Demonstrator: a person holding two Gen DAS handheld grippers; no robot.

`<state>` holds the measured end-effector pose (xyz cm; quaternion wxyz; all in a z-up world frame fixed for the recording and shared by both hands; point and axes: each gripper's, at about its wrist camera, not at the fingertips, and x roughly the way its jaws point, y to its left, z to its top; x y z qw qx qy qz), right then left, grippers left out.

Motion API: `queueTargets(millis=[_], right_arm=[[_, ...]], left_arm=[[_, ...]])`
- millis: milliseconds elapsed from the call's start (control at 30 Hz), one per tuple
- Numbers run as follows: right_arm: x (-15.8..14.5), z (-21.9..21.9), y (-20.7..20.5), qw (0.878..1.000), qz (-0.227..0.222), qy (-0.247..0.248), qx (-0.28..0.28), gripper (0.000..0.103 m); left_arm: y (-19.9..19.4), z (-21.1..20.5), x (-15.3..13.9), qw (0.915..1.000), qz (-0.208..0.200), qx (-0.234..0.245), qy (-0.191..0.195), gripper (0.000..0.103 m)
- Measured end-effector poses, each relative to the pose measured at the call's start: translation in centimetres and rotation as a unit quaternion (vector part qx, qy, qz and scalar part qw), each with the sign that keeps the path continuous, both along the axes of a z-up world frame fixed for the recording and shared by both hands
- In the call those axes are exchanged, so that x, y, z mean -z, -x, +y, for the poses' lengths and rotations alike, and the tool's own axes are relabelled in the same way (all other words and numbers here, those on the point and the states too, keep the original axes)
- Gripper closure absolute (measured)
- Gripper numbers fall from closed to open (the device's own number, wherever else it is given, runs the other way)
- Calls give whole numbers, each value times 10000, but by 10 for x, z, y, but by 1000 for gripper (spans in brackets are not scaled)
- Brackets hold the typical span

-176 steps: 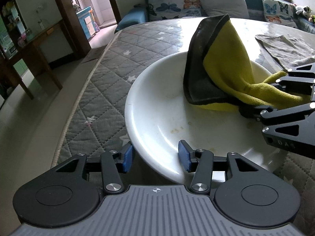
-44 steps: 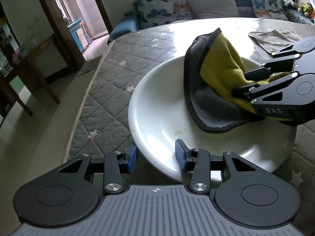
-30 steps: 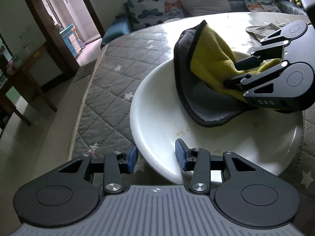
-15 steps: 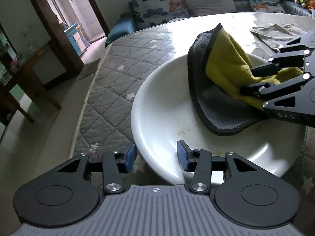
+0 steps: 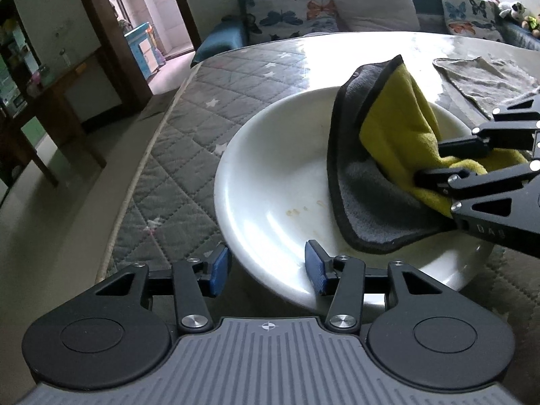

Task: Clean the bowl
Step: 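Sweep the cloth around the inner wall with the right tool while the left tool holds the rim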

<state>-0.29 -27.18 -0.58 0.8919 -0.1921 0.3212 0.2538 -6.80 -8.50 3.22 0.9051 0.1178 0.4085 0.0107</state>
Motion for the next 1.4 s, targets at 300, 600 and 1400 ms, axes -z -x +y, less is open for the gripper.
queueTargets(millis=[300,600,1400], right_arm=[[-1,-1,3,9999,111,-63,-90,73],[2,-2,-10,9998,88,-191,-24,73],[5,-3,-68,9992,36,-320,239,73]], left_arm=[[1,-1,2,10000,-20,9,-42,52],[3,-4,3,9998,-75,80,-148,52],[-24,-14,2,9991,-107,366,-184,53]])
